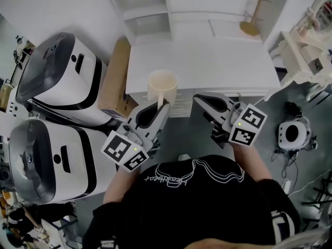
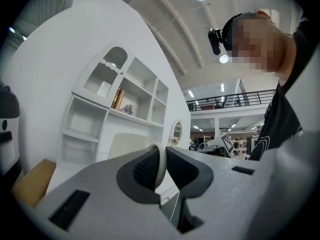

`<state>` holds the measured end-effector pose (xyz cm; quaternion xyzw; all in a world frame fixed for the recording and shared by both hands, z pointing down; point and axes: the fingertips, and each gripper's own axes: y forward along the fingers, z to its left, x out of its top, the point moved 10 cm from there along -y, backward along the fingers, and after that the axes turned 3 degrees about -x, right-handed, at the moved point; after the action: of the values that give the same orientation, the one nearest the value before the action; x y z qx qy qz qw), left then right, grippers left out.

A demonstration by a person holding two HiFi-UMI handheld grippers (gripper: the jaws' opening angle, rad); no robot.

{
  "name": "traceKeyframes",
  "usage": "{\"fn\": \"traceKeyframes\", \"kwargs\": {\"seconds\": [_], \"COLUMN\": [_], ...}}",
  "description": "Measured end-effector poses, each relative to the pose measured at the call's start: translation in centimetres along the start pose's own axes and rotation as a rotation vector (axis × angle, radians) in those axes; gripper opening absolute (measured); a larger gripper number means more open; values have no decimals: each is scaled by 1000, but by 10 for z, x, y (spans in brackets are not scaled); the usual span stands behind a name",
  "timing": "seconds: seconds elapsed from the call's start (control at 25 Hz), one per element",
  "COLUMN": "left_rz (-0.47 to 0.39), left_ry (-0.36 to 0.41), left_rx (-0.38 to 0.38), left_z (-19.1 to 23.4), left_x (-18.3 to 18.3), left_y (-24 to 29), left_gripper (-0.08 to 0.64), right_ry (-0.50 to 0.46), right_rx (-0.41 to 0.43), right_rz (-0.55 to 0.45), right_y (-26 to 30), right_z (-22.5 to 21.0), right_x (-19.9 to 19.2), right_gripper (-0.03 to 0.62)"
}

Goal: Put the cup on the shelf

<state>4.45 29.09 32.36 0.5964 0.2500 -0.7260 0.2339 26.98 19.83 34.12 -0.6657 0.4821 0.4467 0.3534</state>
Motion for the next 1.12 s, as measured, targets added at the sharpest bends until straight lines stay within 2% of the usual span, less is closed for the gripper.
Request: {"fn": "traceKeyframes", "kwargs": {"seconds": [0.4,0.64,1.12], "left_rz": [-16,-23,-8], "left_ry": [-5,-22,-31], "left_rx": [1,6,-32], "left_z": [40,87,201], "left_x": [0,0,23], "left_y": [20,33,86], "left_gripper": [40,40,40], "right_ry": [12,17,30], "right_rx": [1,-7,-48], "right_rz": [19,43,39], "right_y": [28,62,144], "right_z": [-35,-62,-139], "right_x": [9,14,52], "right_gripper": [6,6,6]}}
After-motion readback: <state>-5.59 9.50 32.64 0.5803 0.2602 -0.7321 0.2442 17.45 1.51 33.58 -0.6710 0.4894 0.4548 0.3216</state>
